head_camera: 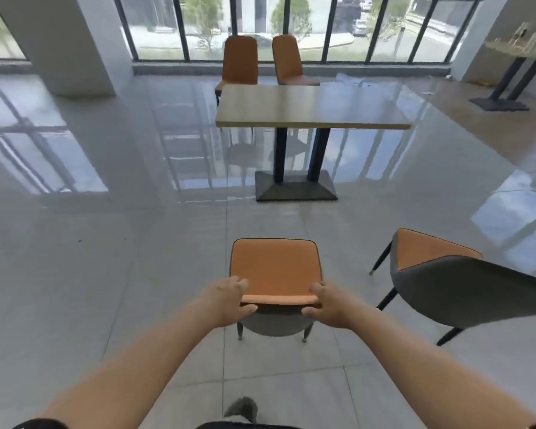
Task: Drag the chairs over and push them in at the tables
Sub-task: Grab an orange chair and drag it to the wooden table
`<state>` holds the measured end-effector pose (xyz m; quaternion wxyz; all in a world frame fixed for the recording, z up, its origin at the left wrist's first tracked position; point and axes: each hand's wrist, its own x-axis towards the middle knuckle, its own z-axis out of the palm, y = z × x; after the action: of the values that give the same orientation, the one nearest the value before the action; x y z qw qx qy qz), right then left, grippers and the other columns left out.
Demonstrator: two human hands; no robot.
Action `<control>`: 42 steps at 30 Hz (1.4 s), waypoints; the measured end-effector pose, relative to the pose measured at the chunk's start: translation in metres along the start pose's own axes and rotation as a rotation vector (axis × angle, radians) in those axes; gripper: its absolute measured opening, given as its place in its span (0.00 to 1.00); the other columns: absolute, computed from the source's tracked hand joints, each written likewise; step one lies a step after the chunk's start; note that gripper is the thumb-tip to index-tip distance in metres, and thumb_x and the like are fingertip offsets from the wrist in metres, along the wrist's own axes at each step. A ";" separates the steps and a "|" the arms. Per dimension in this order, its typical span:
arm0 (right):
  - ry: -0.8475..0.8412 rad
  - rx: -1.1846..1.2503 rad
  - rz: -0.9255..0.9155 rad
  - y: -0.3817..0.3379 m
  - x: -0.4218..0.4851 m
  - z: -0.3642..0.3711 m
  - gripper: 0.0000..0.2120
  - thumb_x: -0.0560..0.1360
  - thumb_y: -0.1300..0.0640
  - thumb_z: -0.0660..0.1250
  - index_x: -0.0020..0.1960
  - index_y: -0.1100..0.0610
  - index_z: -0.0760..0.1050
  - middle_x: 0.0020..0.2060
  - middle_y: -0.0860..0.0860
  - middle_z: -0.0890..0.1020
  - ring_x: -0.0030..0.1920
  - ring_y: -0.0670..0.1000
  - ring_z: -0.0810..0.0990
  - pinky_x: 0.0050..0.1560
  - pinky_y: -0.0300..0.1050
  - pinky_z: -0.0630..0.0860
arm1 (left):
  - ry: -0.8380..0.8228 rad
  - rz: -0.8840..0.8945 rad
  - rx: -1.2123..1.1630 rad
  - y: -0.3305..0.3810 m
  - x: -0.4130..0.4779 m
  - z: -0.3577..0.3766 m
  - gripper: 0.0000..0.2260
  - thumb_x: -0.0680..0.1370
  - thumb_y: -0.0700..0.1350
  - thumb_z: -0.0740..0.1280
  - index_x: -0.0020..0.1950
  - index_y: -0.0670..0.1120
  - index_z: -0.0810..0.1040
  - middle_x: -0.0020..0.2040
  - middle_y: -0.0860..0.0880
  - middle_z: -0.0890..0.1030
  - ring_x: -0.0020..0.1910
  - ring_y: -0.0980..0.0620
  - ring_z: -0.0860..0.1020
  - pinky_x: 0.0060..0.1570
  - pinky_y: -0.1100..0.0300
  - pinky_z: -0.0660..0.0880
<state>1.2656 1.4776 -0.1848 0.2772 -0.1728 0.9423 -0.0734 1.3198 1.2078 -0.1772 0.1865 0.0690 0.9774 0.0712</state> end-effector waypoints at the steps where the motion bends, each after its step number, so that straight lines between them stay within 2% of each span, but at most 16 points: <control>1: -0.007 -0.017 -0.027 0.003 0.000 0.002 0.27 0.76 0.35 0.63 0.66 0.53 0.69 0.62 0.52 0.72 0.58 0.54 0.74 0.59 0.53 0.75 | 0.009 -0.021 -0.014 0.005 -0.004 0.003 0.23 0.80 0.62 0.63 0.65 0.46 0.72 0.57 0.47 0.77 0.53 0.48 0.76 0.51 0.54 0.75; 4: -0.015 -0.070 -0.086 0.013 0.000 0.010 0.23 0.76 0.34 0.62 0.59 0.51 0.70 0.58 0.52 0.73 0.55 0.53 0.73 0.58 0.53 0.75 | 0.011 -0.068 0.054 0.019 -0.015 0.015 0.23 0.80 0.63 0.62 0.66 0.47 0.71 0.56 0.47 0.76 0.50 0.49 0.75 0.49 0.55 0.75; 8: -0.004 -0.104 -0.143 0.024 0.002 0.016 0.25 0.75 0.32 0.61 0.61 0.50 0.70 0.58 0.51 0.73 0.56 0.53 0.72 0.56 0.52 0.75 | 0.002 -0.091 0.059 0.035 -0.022 0.029 0.24 0.80 0.62 0.61 0.69 0.47 0.69 0.59 0.47 0.75 0.54 0.48 0.76 0.50 0.56 0.74; 13: -0.025 -0.086 -0.164 0.026 0.013 0.024 0.27 0.76 0.30 0.58 0.61 0.50 0.71 0.56 0.51 0.75 0.53 0.53 0.73 0.55 0.52 0.76 | 0.006 -0.126 -0.006 0.039 -0.015 0.041 0.27 0.80 0.65 0.58 0.71 0.49 0.68 0.64 0.48 0.74 0.61 0.47 0.74 0.59 0.53 0.73; 17: 0.009 -0.049 -0.120 0.022 0.021 0.031 0.29 0.77 0.29 0.52 0.60 0.51 0.72 0.55 0.51 0.77 0.55 0.54 0.75 0.53 0.51 0.73 | 0.039 -0.119 -0.047 0.035 0.003 0.051 0.29 0.79 0.70 0.52 0.66 0.50 0.72 0.63 0.49 0.76 0.59 0.48 0.73 0.60 0.53 0.71; 19: 0.027 -0.043 -0.085 0.019 0.022 0.035 0.31 0.77 0.28 0.49 0.60 0.51 0.73 0.57 0.51 0.78 0.58 0.55 0.75 0.59 0.55 0.72 | 0.052 -0.087 -0.035 0.034 0.012 0.058 0.32 0.78 0.73 0.48 0.66 0.50 0.72 0.63 0.49 0.76 0.60 0.48 0.73 0.61 0.51 0.70; 21: 0.070 -0.082 -0.062 0.014 0.020 0.046 0.35 0.75 0.25 0.46 0.61 0.51 0.72 0.59 0.51 0.78 0.61 0.55 0.73 0.63 0.57 0.68 | 0.019 -0.090 -0.037 0.034 0.018 0.070 0.40 0.75 0.76 0.43 0.73 0.50 0.69 0.69 0.49 0.73 0.66 0.47 0.71 0.65 0.48 0.67; 24: 0.206 -0.129 -0.026 0.009 0.016 0.065 0.39 0.72 0.23 0.41 0.58 0.50 0.74 0.56 0.49 0.79 0.58 0.54 0.75 0.60 0.55 0.67 | -0.008 -0.107 -0.104 0.034 0.028 0.085 0.50 0.69 0.80 0.36 0.76 0.50 0.67 0.72 0.49 0.72 0.70 0.46 0.69 0.69 0.46 0.61; 26: 0.275 -0.135 -0.022 0.010 0.020 0.065 0.42 0.71 0.21 0.39 0.55 0.51 0.75 0.53 0.49 0.81 0.55 0.54 0.77 0.57 0.54 0.68 | 0.059 -0.101 -0.102 0.033 0.040 0.089 0.51 0.67 0.82 0.35 0.72 0.51 0.72 0.68 0.51 0.76 0.65 0.48 0.72 0.65 0.48 0.65; 29: 0.293 -0.156 -0.068 0.017 0.035 0.055 0.45 0.68 0.19 0.36 0.52 0.51 0.76 0.49 0.48 0.82 0.50 0.53 0.79 0.54 0.52 0.71 | 0.180 -0.111 -0.073 0.025 0.056 0.091 0.48 0.67 0.83 0.38 0.62 0.52 0.79 0.58 0.52 0.82 0.56 0.49 0.78 0.52 0.52 0.72; 33: 0.346 -0.155 -0.124 0.032 0.048 0.052 0.43 0.68 0.18 0.40 0.47 0.51 0.77 0.45 0.47 0.82 0.44 0.51 0.79 0.47 0.48 0.73 | 0.190 -0.067 -0.061 0.016 0.069 0.090 0.45 0.66 0.84 0.43 0.55 0.52 0.80 0.50 0.53 0.82 0.47 0.51 0.79 0.39 0.55 0.70; 37: 0.340 -0.203 -0.132 0.034 0.057 0.055 0.43 0.69 0.18 0.42 0.48 0.52 0.78 0.47 0.49 0.82 0.48 0.54 0.79 0.59 0.54 0.71 | 0.202 -0.030 -0.048 0.008 0.075 0.085 0.44 0.66 0.85 0.43 0.50 0.51 0.79 0.46 0.53 0.81 0.42 0.51 0.78 0.37 0.56 0.73; 40: 0.353 -0.177 -0.125 0.033 0.065 0.053 0.41 0.69 0.18 0.46 0.47 0.52 0.77 0.45 0.49 0.81 0.46 0.53 0.79 0.46 0.49 0.74 | 0.207 -0.024 -0.049 0.002 0.080 0.083 0.44 0.65 0.85 0.42 0.48 0.51 0.78 0.45 0.54 0.80 0.41 0.52 0.77 0.36 0.56 0.74; 42: 0.341 -0.172 -0.122 0.031 0.073 0.048 0.40 0.69 0.19 0.47 0.47 0.52 0.77 0.46 0.49 0.81 0.46 0.52 0.79 0.43 0.48 0.74 | 0.218 -0.015 -0.049 -0.002 0.088 0.080 0.43 0.65 0.85 0.42 0.46 0.51 0.77 0.44 0.54 0.80 0.39 0.52 0.76 0.35 0.57 0.71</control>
<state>1.2260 1.4781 -0.2684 0.0931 -0.2375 0.9662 -0.0375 1.2686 1.2294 -0.2819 0.0814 0.0490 0.9904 0.1009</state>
